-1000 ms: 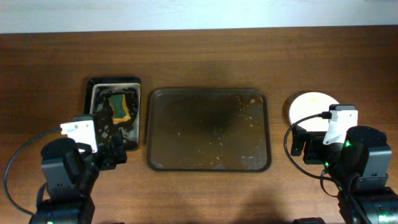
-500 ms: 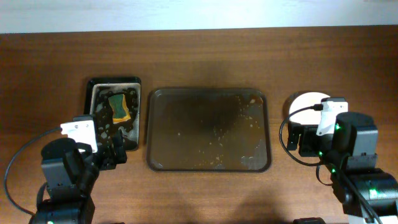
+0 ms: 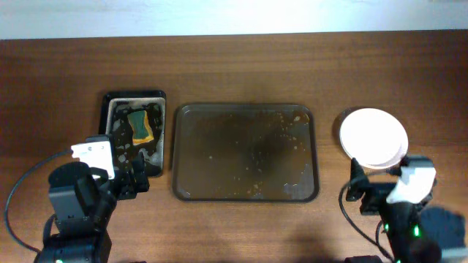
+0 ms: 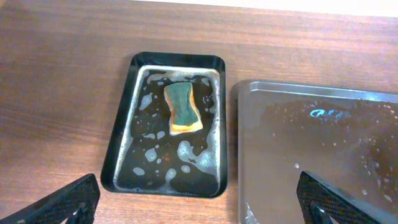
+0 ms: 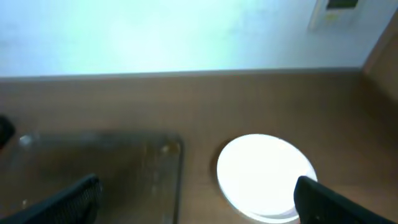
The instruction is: Clean dirty plates on tray and stack at the side
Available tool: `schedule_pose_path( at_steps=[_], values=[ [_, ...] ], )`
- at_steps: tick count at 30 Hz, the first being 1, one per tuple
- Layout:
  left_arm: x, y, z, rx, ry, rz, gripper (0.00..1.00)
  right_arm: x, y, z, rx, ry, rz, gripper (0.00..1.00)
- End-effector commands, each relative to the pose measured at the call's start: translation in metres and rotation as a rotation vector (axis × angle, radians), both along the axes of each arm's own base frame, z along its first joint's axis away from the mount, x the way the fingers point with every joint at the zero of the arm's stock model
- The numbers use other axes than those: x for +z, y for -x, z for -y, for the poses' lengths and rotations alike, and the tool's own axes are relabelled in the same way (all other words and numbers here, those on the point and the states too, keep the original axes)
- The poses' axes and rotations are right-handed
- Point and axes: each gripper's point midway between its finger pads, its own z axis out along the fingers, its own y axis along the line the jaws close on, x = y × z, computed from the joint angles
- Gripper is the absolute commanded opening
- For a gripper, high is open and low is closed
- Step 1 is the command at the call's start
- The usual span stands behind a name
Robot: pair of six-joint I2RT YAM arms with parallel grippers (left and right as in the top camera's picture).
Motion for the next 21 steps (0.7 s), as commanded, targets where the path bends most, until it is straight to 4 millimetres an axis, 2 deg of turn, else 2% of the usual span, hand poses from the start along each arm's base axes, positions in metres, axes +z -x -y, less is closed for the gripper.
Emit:
schedule_pose_path(
  at_steps=[1, 5, 13, 21],
  values=[
    [-0.003, 0.0, 0.001, -0.015, -0.007, -0.004, 1.0, -0.003, 0.013, 0.006, -0.027, -0.011, 0.142, 0.98],
    [-0.003, 0.0, 0.001, -0.015, -0.007, -0.004, 1.0, -0.015, 0.015, 0.007, -0.029, -0.012, 0.247, 0.98],
    [-0.003, 0.0, 0.001, -0.015, -0.007, -0.004, 1.0, -0.034, -0.016, 0.004, -0.009, -0.014, 0.379, 0.98],
    [-0.003, 0.0, 0.001, -0.015, -0.007, -0.004, 1.0, -0.06, -0.032, 0.004, -0.001, 0.027, 0.502, 0.98]
  ],
)
